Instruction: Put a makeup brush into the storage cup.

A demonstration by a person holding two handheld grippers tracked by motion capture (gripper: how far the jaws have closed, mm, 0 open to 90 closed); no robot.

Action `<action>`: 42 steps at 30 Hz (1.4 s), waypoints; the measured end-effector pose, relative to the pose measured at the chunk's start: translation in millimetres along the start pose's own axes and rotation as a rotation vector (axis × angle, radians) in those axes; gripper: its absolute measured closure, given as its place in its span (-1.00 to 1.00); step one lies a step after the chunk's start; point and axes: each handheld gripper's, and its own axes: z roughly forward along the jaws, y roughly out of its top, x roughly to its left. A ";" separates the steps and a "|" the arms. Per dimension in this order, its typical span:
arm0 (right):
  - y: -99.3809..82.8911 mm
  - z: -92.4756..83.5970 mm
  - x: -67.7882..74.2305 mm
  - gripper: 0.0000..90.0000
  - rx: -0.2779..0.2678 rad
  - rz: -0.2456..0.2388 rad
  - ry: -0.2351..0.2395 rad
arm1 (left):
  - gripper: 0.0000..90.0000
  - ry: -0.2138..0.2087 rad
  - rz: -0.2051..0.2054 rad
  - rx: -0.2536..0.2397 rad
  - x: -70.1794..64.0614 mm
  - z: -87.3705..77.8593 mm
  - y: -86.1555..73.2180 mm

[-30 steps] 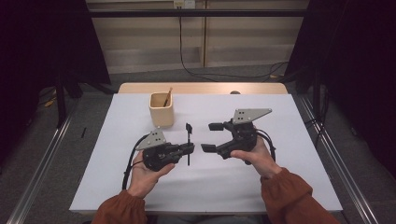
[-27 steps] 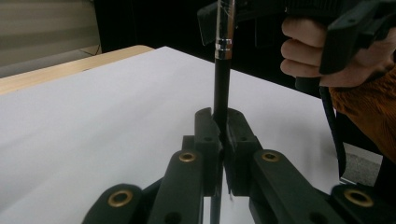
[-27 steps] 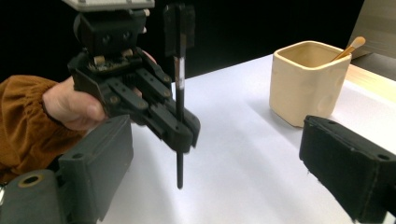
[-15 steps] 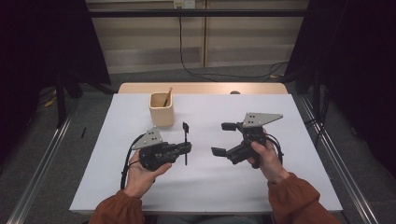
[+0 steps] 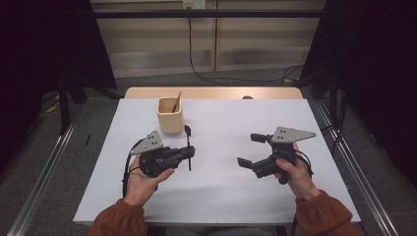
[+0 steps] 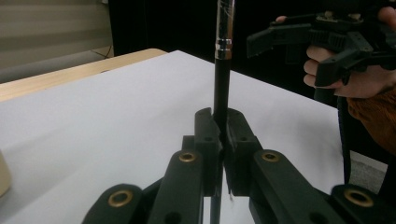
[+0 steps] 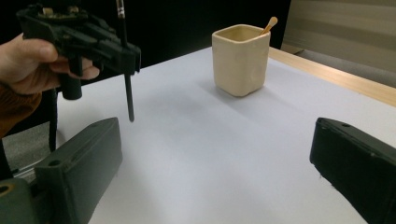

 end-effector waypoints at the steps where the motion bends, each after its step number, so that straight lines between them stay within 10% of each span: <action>1: -1.2 -1.7 0.3 -0.97 0.006 -0.002 -0.005 | 0.90 0.005 0.002 0.000 0.7 -0.8 0.2; 42: -50.8 -46.0 -1.3 -0.97 -0.013 0.070 -0.165 | 0.90 0.108 -0.016 -0.038 24.1 -37.0 25.8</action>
